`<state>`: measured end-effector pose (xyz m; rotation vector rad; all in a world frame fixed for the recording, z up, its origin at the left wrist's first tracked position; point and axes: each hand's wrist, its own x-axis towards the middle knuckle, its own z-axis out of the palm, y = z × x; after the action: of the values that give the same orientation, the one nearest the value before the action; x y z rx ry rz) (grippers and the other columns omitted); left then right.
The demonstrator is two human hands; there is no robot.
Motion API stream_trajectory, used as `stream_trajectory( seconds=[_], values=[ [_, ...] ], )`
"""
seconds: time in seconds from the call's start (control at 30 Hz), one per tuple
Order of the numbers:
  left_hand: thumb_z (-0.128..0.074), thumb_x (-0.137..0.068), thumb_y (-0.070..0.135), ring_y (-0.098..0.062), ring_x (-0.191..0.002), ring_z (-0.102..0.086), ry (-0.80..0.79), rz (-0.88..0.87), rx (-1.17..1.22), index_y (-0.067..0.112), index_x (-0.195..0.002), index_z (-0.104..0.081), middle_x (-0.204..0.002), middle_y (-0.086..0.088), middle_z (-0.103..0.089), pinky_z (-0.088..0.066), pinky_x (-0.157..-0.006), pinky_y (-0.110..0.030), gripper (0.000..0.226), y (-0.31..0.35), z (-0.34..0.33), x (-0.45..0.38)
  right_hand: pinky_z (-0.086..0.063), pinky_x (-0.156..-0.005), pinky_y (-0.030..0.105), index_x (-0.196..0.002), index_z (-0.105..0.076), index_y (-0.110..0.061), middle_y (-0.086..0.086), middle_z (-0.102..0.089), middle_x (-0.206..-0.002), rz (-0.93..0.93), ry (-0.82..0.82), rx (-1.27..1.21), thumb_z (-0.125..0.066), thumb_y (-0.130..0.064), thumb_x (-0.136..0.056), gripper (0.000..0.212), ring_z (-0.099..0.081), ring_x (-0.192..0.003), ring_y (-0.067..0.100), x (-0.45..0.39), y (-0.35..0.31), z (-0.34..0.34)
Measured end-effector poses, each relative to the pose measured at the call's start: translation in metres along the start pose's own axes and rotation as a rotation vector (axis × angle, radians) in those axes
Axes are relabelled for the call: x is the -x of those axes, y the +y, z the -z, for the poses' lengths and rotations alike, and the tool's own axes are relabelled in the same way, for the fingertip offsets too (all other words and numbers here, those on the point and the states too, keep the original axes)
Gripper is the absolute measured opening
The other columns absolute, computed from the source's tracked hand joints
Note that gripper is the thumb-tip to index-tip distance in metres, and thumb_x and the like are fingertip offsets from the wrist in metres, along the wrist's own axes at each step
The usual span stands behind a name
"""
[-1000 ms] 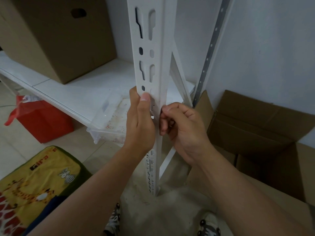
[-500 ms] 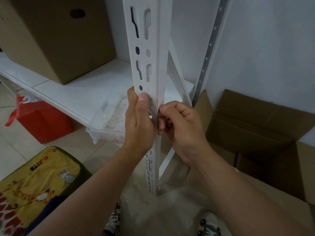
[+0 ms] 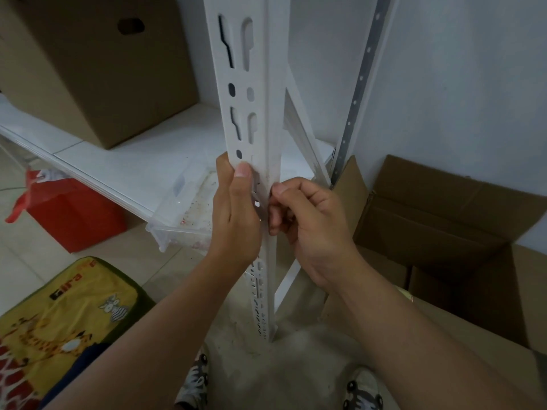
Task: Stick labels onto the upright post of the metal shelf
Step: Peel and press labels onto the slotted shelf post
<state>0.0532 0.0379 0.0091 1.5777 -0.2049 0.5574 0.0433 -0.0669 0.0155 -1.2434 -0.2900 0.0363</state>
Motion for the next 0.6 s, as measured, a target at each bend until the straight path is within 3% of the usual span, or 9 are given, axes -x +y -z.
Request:
stream_trajectory(
  seconds=[0.1,0.23,0.37,0.6],
  values=[
    [-0.026,-0.092,0.048,-0.007,-0.069,-0.053,0.011,-0.01,-0.027,0.028,-0.093,-0.04,-0.073,0.015,-0.054,-0.047,-0.062,-0.03,0.025,-0.002,0.001,-0.001,-0.046,-0.054,0.029,-0.07,-0.059,-0.002,0.01,-0.051,-0.055,-0.019,0.024,-0.029,-0.052,-0.005,-0.093,0.025,-0.048,-0.053,0.019,-0.001,-0.002,-0.001],
    [-0.028,-0.093,0.051,-0.028,-0.057,-0.047,-0.024,-0.014,0.02,0.024,-0.093,-0.041,-0.067,-0.008,-0.048,-0.045,-0.054,-0.047,0.03,-0.004,0.002,-0.002,-0.045,-0.054,0.031,-0.075,-0.057,0.006,0.012,-0.051,-0.055,0.065,0.023,0.004,-0.055,-0.017,-0.092,0.029,-0.047,-0.051,0.021,-0.002,-0.007,-0.006],
    [-0.027,-0.092,0.049,-0.015,-0.059,-0.05,-0.013,-0.039,0.006,0.027,-0.092,-0.04,-0.07,0.007,-0.051,-0.043,-0.054,-0.031,0.026,-0.004,0.002,-0.002,-0.048,-0.053,0.026,-0.076,-0.054,0.011,0.016,-0.051,-0.057,0.161,0.055,0.116,-0.054,-0.023,-0.091,0.037,-0.048,-0.05,0.018,-0.001,-0.009,-0.01],
    [-0.027,-0.092,0.049,-0.013,-0.064,-0.052,0.015,-0.048,-0.013,0.026,-0.093,-0.041,-0.075,0.007,-0.051,-0.045,-0.055,-0.033,0.027,-0.004,0.0,-0.001,-0.05,-0.054,0.028,-0.079,-0.055,0.008,0.008,-0.052,-0.058,0.212,0.093,0.24,-0.05,-0.014,-0.097,0.029,-0.05,-0.052,0.015,0.0,-0.006,-0.012]
  ],
)
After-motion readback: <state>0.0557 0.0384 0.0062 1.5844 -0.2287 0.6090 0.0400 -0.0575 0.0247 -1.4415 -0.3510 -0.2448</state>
